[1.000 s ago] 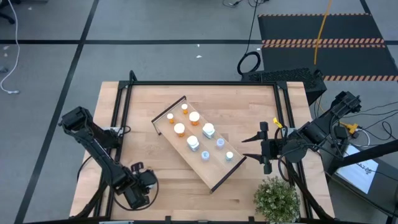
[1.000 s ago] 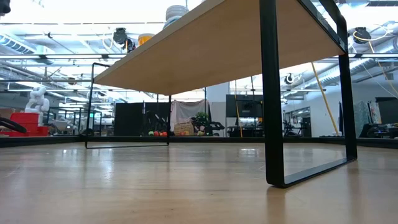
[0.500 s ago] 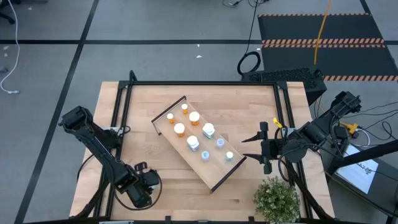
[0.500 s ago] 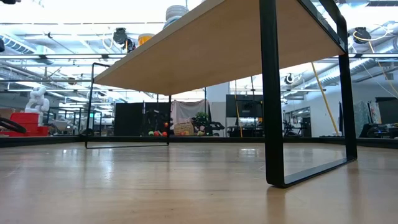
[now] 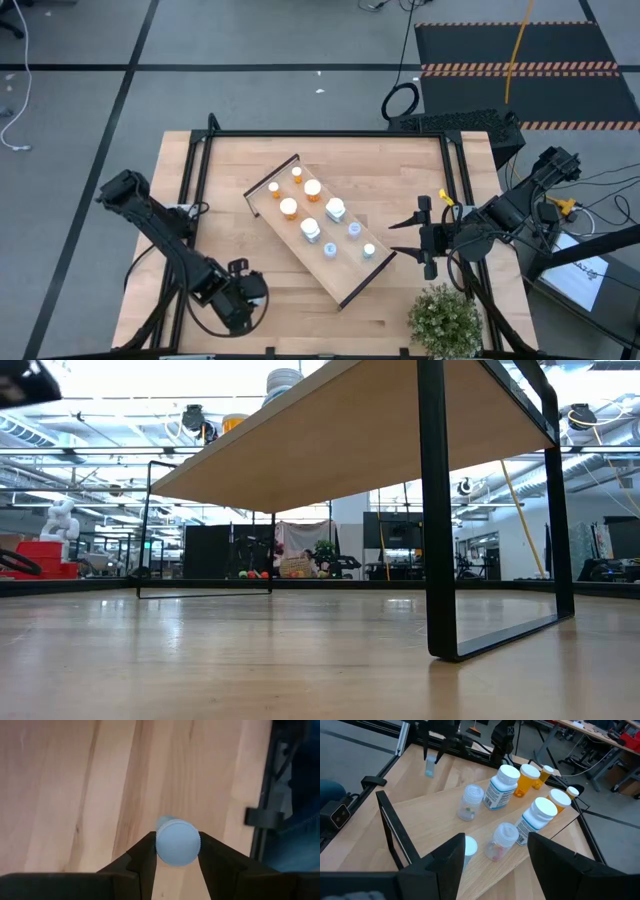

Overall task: Pick and place medicine bottles onto shelf by color
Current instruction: Put the blue pill bottle on the shelf aligned with the blue pill bottle

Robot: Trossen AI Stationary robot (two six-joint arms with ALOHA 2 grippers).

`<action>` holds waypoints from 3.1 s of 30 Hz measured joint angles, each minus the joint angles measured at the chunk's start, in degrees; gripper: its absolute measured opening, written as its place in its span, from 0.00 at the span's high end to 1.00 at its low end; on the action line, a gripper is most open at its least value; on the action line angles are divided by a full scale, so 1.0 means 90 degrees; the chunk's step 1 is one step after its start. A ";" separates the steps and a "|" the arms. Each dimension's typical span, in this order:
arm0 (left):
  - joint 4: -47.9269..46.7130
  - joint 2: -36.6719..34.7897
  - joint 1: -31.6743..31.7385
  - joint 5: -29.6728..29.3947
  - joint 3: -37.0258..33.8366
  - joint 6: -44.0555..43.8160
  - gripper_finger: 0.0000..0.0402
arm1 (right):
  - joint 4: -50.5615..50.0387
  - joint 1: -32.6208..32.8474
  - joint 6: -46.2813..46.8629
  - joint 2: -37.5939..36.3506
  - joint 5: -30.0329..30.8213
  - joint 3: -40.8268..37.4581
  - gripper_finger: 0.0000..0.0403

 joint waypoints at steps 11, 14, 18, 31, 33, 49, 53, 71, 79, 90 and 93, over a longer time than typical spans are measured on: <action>-0.0764 0.0000 0.0653 0.0005 0.1271 0.1533 0.66 | 0.0000 0.0000 -0.0019 0.0000 0.0000 0.0000 0.47; -0.0827 0.0000 0.0853 0.0005 0.1628 0.2026 0.66 | 0.0000 0.0001 -0.0020 0.0000 0.0001 0.0000 0.47; -0.0980 -0.0001 0.1108 0.0005 0.2087 0.2581 0.66 | 0.0000 0.0002 -0.0024 0.0000 0.0006 0.0000 0.47; -0.1020 -0.0005 0.1845 0.0063 0.2911 0.3975 0.66 | -0.0002 0.0002 -0.0118 0.0000 0.0027 0.0000 0.47; -0.1018 -0.0005 0.1926 0.0066 0.3015 0.4129 0.66 | -0.0002 0.0000 -0.0118 0.0000 0.0027 0.0000 0.47; -0.0988 0.0057 0.2552 0.0308 0.3806 0.5060 0.66 | 0.0124 0.0000 -0.0072 0.0000 0.0027 -0.0002 0.47; -0.0947 0.0167 0.2657 0.0360 0.4022 0.5279 0.66 | 0.0126 0.0000 -0.0074 0.0000 0.0027 -0.0002 0.47; -0.1405 0.1795 0.2916 0.0498 0.6082 0.6017 0.66 | 0.0647 0.0002 -0.0175 0.0023 0.0012 -0.0162 0.47; -0.1668 0.2350 0.2789 0.0510 0.6638 0.5976 0.66 | 0.0721 0.0000 -0.0432 0.0020 0.0007 -0.0262 0.47; -0.1727 0.2870 0.2623 0.0442 0.6666 0.5874 0.66 | 0.0712 0.0000 -0.0499 0.0012 0.0007 -0.0262 0.47; -0.1822 0.2999 0.2617 0.0417 0.6666 0.5859 0.66 | 0.0672 0.0002 -0.0498 0.0012 0.0007 -0.0262 0.47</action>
